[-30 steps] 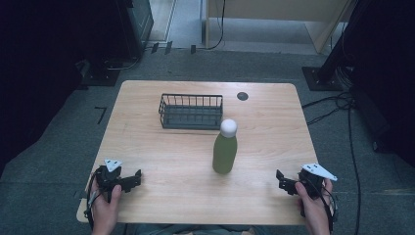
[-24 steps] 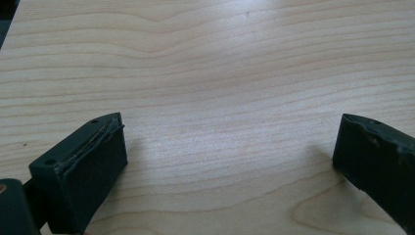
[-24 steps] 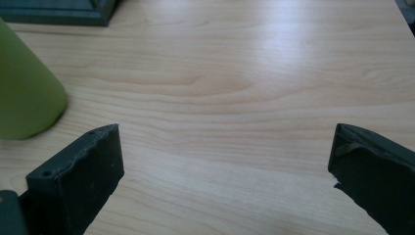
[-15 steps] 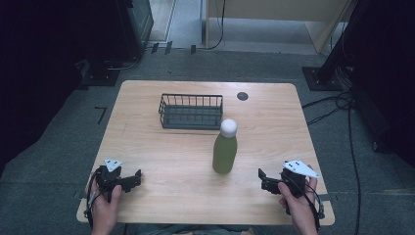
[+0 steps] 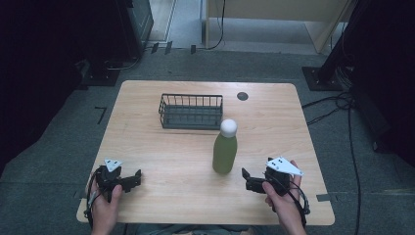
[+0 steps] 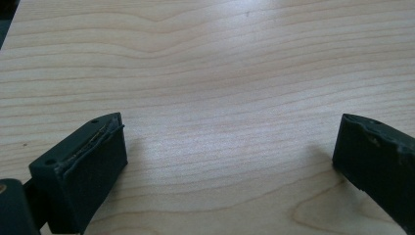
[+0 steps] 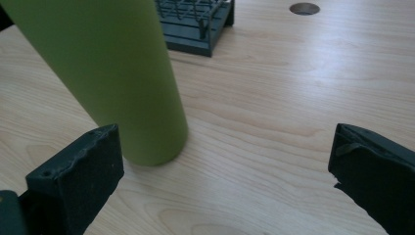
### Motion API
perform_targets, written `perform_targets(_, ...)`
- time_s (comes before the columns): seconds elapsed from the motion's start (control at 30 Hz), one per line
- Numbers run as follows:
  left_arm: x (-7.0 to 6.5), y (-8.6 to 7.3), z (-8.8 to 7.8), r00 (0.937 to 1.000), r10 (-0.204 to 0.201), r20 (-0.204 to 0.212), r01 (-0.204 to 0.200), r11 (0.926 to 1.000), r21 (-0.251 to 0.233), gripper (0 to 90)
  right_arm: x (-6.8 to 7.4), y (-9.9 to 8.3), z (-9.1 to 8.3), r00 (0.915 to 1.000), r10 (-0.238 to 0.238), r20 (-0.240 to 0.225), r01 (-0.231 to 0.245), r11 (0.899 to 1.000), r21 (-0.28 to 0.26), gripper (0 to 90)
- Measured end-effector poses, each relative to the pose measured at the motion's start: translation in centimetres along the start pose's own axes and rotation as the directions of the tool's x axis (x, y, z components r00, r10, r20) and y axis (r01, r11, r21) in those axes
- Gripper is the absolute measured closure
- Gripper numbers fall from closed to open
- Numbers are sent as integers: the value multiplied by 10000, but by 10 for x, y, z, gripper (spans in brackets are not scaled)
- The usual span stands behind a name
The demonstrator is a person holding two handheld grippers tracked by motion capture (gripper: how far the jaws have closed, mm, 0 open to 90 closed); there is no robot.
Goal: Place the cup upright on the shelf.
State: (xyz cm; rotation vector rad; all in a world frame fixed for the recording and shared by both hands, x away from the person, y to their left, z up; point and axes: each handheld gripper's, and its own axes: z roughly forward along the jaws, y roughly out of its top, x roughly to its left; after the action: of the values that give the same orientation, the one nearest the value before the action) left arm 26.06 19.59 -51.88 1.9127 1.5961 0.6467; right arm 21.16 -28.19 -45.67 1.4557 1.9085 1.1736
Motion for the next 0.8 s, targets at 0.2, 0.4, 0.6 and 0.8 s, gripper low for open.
perform_targets(0.2,0,0,0,10000,-4,1,4,10000,-1,0,14,6,3,9978,-243,-613,234,9996,-154,0)
perform_targets(0.4,0,0,0,10000,-1,1,1,10000,1,0,31,12,11,9948,-440,-914,412,9986,-330,4)
perform_targets(0.6,0,0,0,10000,-1,1,1,10000,1,0,45,18,20,9923,-456,-1151,413,9983,-399,4)
perform_targets(0.8,0,0,0,10000,0,1,0,10000,3,0,54,25,27,9909,-422,-1276,346,9975,-611,10)
